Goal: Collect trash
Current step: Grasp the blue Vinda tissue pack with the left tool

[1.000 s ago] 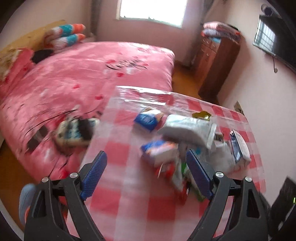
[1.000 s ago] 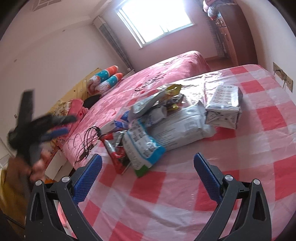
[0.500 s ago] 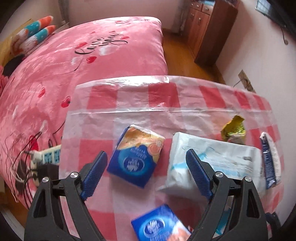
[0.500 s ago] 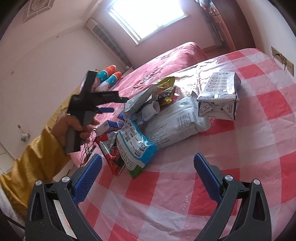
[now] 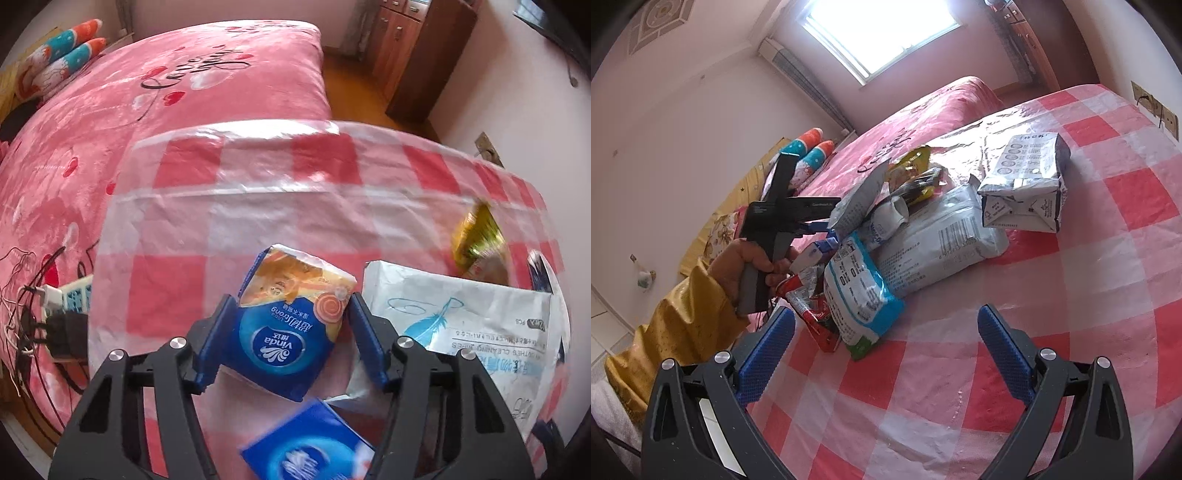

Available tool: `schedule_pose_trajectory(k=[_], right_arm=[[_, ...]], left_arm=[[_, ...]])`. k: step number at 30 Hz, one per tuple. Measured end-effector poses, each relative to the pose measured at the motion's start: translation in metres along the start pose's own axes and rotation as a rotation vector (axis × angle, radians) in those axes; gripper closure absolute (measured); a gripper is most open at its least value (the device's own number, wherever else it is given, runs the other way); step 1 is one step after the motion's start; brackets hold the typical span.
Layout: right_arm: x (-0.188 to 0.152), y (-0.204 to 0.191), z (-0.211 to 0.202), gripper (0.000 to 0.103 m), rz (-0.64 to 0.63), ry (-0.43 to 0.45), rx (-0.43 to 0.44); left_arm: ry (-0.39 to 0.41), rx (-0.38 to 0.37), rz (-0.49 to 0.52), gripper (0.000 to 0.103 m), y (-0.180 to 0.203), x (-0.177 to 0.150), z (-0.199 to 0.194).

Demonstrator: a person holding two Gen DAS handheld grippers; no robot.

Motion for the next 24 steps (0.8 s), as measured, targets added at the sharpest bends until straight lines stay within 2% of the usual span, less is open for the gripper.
schedule_pose_trajectory(k=[5, 9, 14, 18, 21, 24], right_arm=[[-0.003, -0.003, 0.005, 0.005, -0.025, -0.032, -0.022], [-0.011, -0.005, 0.013, 0.005, -0.071, -0.090, -0.073], [-0.020, -0.008, 0.021, 0.005, -0.127, -0.140, -0.124], [-0.024, -0.009, 0.026, 0.007, -0.165, -0.169, -0.157], [-0.028, -0.006, 0.032, 0.026, -0.185, -0.189, -0.192], [-0.029, -0.006, 0.035, 0.037, -0.196, -0.191, -0.197]], left_arm=[[0.020, -0.043, 0.031, 0.042, 0.028, -0.027, -0.017], [0.031, -0.081, 0.033, 0.042, 0.048, -0.046, -0.030], [0.050, -0.137, 0.004, 0.044, 0.064, -0.063, -0.042], [0.065, -0.145, -0.015, 0.047, 0.068, -0.072, -0.047], [0.072, -0.152, -0.038, 0.049, 0.067, -0.075, -0.049], [0.081, -0.147, -0.054, 0.051, 0.065, -0.078, -0.050]])
Point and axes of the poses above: each gripper's, at about its wrist camera, not at the fingertips, and z roughly the way its jaws point, y to its right, x to its top, the point moved 10 cm from there along z, roughly the way its jaws point, and after that the axes turned 12 degrees about x, right-handed, at the moved point
